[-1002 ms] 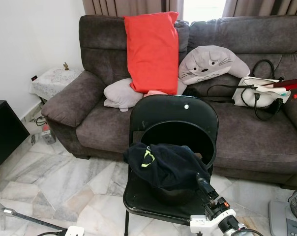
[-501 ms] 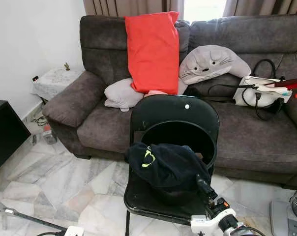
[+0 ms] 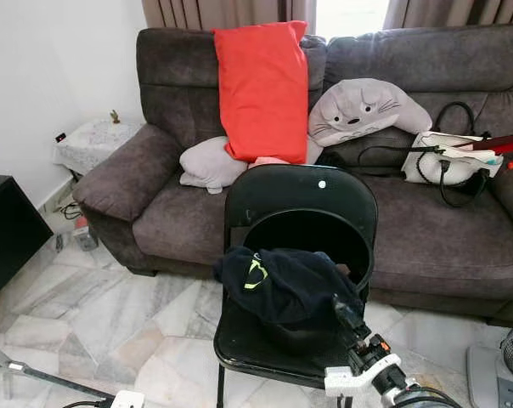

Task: Hang hanger

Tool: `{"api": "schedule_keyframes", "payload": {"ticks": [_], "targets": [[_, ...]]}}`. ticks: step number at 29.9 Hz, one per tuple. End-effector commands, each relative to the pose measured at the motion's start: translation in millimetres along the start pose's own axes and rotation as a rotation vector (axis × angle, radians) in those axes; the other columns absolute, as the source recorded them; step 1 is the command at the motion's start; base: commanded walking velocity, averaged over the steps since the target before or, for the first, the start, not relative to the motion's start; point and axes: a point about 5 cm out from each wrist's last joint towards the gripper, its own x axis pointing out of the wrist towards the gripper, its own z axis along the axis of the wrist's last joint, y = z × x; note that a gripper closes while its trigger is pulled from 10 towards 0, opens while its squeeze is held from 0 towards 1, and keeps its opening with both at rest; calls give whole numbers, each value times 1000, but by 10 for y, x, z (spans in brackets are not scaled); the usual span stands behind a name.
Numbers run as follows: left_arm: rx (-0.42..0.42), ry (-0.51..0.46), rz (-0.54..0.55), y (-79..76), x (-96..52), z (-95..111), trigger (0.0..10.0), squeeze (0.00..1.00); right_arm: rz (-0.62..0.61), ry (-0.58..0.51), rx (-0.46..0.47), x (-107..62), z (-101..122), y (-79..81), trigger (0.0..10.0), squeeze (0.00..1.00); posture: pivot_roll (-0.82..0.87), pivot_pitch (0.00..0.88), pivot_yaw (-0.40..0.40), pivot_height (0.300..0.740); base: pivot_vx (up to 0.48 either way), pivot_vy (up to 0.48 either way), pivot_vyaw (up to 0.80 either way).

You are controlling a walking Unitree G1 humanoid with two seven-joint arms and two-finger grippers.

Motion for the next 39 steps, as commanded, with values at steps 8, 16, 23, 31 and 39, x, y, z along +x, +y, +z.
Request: {"api": "schedule_keyframes", "payload": {"ticks": [8,16,23,31,39], "targets": [[-8,-3,21,62,-14,-16,10000,0,-83,-49,21,65,44,-83,10000,0,-69,2,113,740,0,0,0],[-11,1,21,59,-15,-29,10000,0,-201,-81,69,87,64,-219,10000,0,-82,4,108,740,0,0,0],[-10,2,17,56,-16,-35,10000,0,-311,-101,135,69,31,-561,10000,0,-86,8,104,740,0,0,0],[-7,3,14,58,-16,-34,10000,0,-375,-103,240,38,109,-820,10000,0,-95,8,106,740,0,0,0],[-8,3,6,50,-14,-28,10000,0,-73,-19,284,-31,104,-406,10000,0,-91,2,108,740,0,0,0]]}}
